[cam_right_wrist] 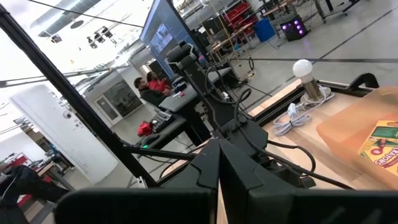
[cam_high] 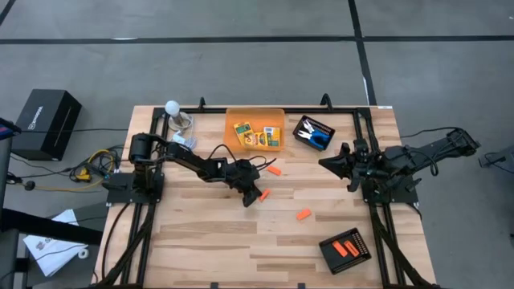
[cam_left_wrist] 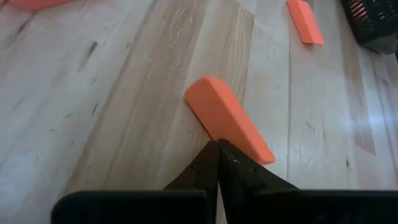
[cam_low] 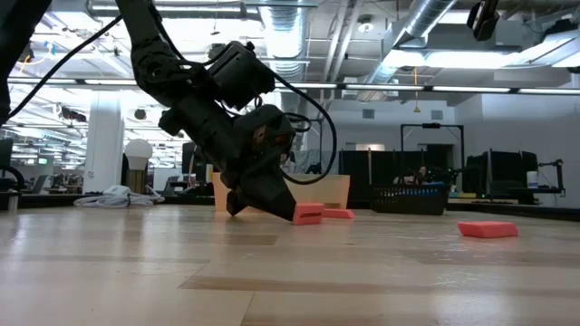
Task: Pick & Place School Supplies
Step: Put the orange eraser into the bottom black bin
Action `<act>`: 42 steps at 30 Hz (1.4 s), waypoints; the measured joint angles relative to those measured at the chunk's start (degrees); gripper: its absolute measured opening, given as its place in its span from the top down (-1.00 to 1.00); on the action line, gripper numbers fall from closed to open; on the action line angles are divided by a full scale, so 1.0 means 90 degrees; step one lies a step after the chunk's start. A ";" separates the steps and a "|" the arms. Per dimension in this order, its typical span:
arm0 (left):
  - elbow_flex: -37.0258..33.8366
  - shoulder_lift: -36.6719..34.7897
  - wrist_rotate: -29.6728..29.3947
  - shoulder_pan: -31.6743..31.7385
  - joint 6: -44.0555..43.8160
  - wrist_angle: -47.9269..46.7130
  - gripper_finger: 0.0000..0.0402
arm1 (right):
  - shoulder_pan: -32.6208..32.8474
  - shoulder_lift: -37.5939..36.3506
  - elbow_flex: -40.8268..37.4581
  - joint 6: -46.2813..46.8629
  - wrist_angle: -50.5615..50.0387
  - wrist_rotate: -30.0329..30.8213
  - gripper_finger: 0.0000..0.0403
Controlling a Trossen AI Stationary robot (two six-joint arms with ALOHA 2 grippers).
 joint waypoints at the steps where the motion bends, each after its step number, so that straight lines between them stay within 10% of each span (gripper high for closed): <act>1: -0.0013 0.0000 0.0009 0.0000 -0.0007 0.0011 1.00 | 0.0000 0.0000 -0.0001 0.0000 -0.0002 -0.0011 1.00; 29: -0.0065 -0.0312 0.0058 0.0681 0.0006 -0.0714 0.96 | 0.0000 0.0000 -0.0001 0.0064 -0.0166 -0.0162 1.00; 42: -0.0019 -0.1647 0.0319 0.0711 -0.0777 -0.1169 0.29 | -0.0005 -0.0061 -0.0001 0.0048 -0.0377 -0.0170 1.00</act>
